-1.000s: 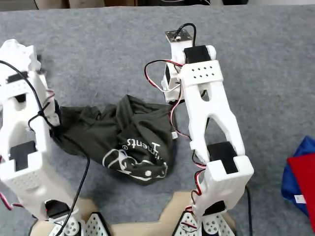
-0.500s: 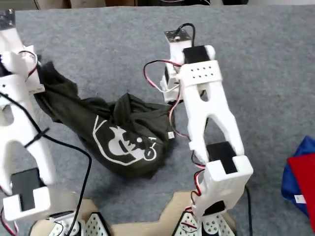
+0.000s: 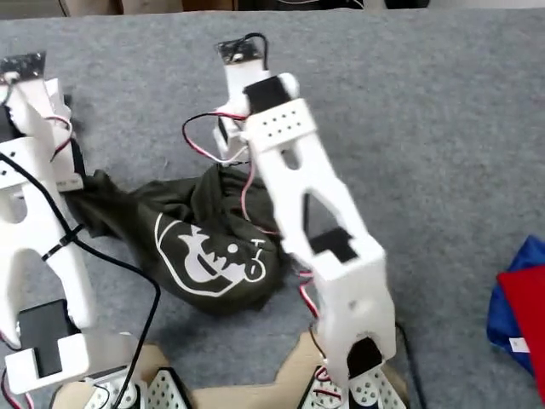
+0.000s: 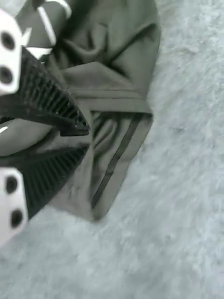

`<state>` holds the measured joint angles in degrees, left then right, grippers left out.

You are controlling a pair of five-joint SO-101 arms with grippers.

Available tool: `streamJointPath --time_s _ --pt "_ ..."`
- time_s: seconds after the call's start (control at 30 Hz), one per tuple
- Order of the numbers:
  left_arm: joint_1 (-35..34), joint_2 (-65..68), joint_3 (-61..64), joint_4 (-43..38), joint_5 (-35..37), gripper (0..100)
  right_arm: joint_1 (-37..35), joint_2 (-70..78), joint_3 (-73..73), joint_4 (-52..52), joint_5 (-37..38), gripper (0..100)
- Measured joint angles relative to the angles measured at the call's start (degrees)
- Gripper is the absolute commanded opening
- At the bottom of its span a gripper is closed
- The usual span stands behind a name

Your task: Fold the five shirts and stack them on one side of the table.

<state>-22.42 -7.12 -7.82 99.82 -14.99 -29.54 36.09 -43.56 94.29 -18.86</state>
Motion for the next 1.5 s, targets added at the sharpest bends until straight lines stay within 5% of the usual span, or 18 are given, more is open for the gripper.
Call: streamJointPath --time_s 0.47,0.77,0.97,1.5 --pt "-0.5 0.0 13.6 0.0 0.0 2 -6.3 30.6 -37.2 2.8 -0.5 20.6" --pt "-0.5 0.0 13.9 0.0 0.0 2 -6.3 34.6 -38.4 6.0 -1.9 20.0" --pt "-0.5 0.0 13.9 0.0 0.0 2 -6.3 37.7 -38.4 6.8 -2.0 0.0" --pt "-0.5 0.0 13.9 0.0 0.0 2 1.4 32.4 -39.5 6.9 -2.0 0.5"
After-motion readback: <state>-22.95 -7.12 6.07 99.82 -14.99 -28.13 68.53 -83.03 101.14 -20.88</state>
